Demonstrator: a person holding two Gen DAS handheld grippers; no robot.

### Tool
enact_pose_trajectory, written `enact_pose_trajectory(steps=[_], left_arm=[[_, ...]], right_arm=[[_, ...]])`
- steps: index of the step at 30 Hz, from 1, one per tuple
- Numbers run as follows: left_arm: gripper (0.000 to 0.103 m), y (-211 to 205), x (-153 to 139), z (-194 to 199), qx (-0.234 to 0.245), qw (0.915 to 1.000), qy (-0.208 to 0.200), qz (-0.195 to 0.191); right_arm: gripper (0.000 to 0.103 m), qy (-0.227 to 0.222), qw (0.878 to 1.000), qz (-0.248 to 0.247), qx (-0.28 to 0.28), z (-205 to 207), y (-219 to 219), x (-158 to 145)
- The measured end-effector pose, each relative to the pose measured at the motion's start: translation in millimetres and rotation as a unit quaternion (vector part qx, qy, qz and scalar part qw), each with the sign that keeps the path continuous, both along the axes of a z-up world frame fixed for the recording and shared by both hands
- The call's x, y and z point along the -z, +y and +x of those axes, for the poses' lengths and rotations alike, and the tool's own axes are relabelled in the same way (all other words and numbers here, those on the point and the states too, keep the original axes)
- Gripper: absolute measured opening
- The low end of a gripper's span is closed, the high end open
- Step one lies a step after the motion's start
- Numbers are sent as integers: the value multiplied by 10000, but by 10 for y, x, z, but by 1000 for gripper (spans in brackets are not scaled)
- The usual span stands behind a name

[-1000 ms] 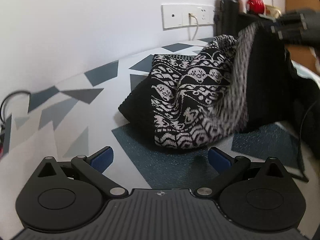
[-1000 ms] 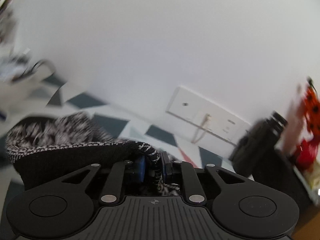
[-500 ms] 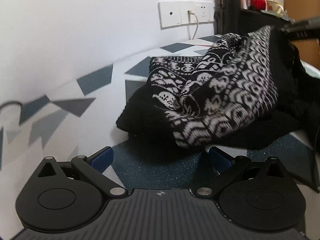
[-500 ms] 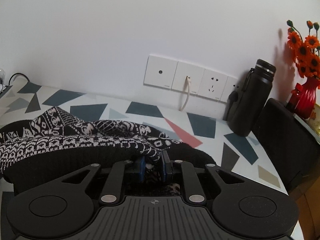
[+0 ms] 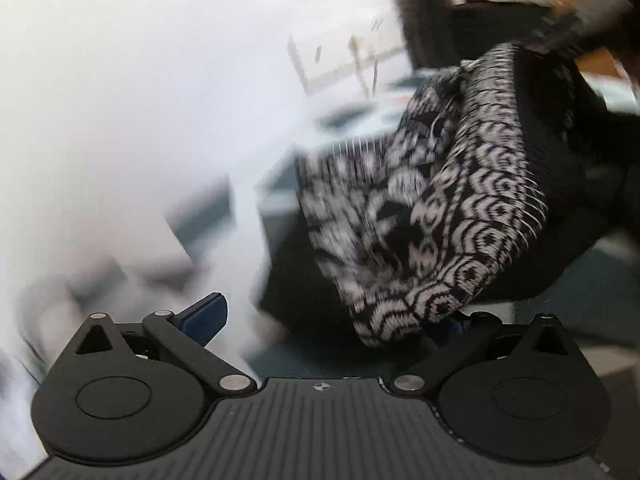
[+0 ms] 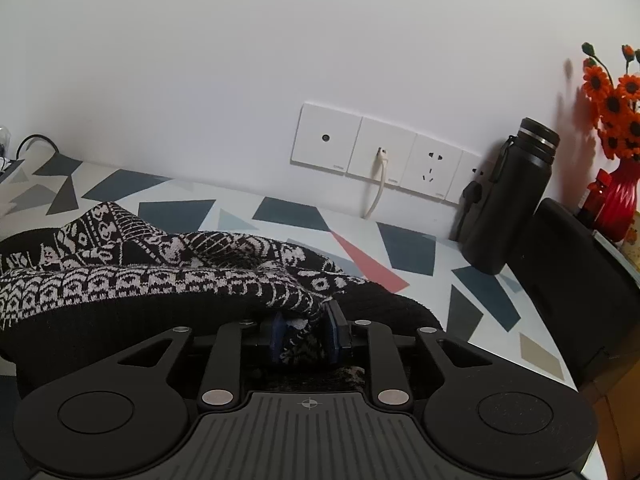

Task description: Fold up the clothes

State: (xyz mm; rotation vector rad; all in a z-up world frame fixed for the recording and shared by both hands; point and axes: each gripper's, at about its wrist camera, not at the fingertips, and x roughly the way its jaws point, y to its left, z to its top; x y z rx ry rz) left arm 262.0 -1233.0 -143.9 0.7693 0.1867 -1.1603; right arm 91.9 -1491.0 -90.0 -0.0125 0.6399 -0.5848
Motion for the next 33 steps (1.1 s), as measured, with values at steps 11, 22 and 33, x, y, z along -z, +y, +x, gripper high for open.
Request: enact_pose_trajectory(steps=[11, 22, 33], left_arm=[[63, -186, -59, 190, 457, 9958, 752, -270], [20, -83, -551, 640, -83, 9526, 2604, -1569], [14, 59, -814, 699, -120, 9283, 3023, -2162]], right_arm=[[38, -65, 9999, 32, -86, -93, -22, 21], [63, -17, 9990, -238, -372, -145, -3, -28], [54, 542, 9957, -600, -447, 179, 96, 168]])
